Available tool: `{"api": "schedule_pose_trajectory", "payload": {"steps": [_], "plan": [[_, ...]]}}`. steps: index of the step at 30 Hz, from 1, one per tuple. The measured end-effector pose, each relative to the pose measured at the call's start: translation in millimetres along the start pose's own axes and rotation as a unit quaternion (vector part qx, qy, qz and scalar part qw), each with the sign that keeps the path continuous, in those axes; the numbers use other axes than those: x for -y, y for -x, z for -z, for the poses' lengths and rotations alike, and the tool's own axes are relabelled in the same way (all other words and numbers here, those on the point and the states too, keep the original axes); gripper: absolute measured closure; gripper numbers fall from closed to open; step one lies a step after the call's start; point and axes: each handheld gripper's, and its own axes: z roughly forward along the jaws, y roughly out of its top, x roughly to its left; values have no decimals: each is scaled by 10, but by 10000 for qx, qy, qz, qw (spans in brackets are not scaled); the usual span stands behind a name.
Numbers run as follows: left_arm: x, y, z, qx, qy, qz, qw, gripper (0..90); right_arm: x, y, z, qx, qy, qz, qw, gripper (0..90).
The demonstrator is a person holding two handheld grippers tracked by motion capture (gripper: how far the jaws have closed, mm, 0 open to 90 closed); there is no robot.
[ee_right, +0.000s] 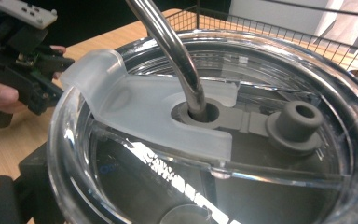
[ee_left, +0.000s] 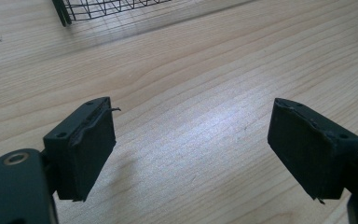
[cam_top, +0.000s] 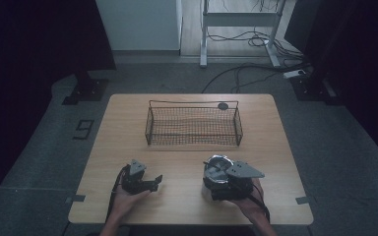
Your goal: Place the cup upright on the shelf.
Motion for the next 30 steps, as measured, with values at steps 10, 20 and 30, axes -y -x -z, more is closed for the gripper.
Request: {"api": "schedule_pose_trajectory", "payload": {"steps": [10,20,30], "plan": [[-12,-6,14,131,46,97,9999,154,-203,109,60,27,209,-80,9997,34],[-13,-7,19,120,47,89,9999,154,-350,189,36,59,245,-95,9996,34],[-10,-6,12,107,21,69,9999,155,-484,264,-51,64,258,-115,9996,34]]}}
